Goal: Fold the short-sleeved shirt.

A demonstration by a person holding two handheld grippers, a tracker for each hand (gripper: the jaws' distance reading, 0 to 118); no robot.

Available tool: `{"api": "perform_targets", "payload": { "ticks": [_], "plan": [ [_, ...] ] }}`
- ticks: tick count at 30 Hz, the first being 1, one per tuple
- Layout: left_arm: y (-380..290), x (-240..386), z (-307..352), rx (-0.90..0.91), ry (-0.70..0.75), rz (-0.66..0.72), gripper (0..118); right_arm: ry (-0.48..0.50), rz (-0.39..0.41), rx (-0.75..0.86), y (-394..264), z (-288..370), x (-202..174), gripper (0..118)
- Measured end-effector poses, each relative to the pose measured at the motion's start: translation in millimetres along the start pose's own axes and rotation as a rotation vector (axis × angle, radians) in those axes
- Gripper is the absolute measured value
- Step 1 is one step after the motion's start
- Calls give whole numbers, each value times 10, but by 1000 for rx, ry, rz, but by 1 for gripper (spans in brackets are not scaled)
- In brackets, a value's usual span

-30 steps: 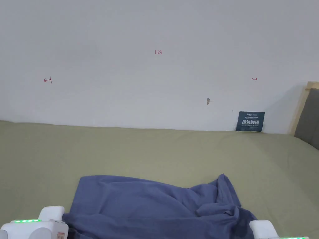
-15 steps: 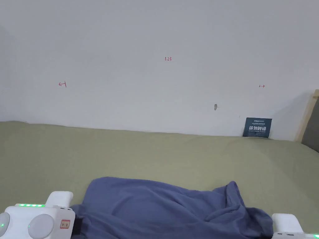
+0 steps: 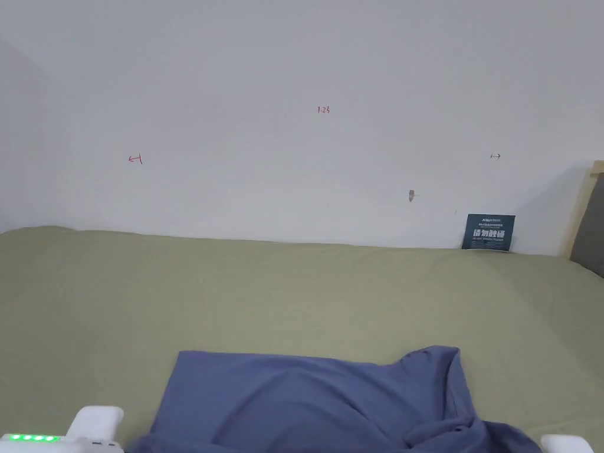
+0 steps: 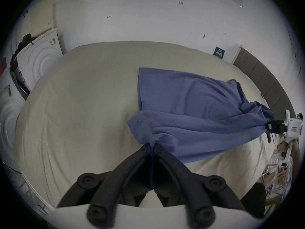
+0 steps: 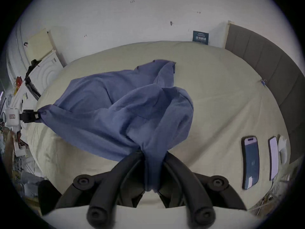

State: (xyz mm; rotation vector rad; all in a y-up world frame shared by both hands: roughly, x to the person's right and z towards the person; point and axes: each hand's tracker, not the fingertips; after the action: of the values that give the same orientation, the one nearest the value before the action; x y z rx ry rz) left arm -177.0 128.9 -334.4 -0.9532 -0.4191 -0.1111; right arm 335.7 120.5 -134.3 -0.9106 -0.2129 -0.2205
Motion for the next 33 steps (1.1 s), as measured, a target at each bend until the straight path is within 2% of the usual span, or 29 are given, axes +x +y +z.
{"api": "perform_targets", "payload": {
  "ticks": [7, 14, 15, 16, 17, 18, 19, 20, 21, 27, 29, 30, 31, 32, 33],
  "plan": [
    [-352, -177, -244, -70, -9, 14, 3, 13, -69, -78, -352, -119, 106, 10],
    [-456, -244, -374, -85, -16, 49, 3, 40, -211, -70, -533, -219, 254, 11],
    [-447, -255, -374, -85, -20, 49, 3, 40, -220, -67, -534, -208, 257, 13],
    [-465, -217, -332, -82, -21, 48, 4, 23, -223, -72, -526, -195, 253, 26],
    [-455, -222, -298, -80, -19, 51, 10, -36, -214, -90, -518, -141, 247, 47],
    [-436, -229, -263, -83, -6, 57, 26, -76, -197, -107, -507, -110, 249, 72],
    [-419, -248, -226, -91, 14, 62, 63, -90, -179, -94, -506, -49, 262, 89],
    [-425, -245, -163, -89, 11, 68, 84, -92, -165, -56, -499, 26, 271, 87],
    [-411, -277, -99, -77, -5, 85, 91, -93, -158, -38, -492, 80, 297, 87],
    [-171, -250, 173, -4, 15, 109, 90, -134, -116, 60, -227, 389, 193, 88],
    [-105, -50, 324, 27, 28, 86, 78, -117, -113, 80, -129, 409, 153, 84],
    [-62, 12, 340, 36, 28, 80, 61, -96, -114, 90, -78, 415, 121, 73],
    [-22, 58, 344, 45, 28, 77, 24, -83, -114, 96, -35, 412, 91, 41],
    [34, 122, 355, 50, 32, 75, 7, -69, -109, 101, 17, 389, 56, 6],
    [91, 166, 332, 49, 31, 68, 7, -70, -107, 96, 78, 321, 42, 0]
  ]
}}
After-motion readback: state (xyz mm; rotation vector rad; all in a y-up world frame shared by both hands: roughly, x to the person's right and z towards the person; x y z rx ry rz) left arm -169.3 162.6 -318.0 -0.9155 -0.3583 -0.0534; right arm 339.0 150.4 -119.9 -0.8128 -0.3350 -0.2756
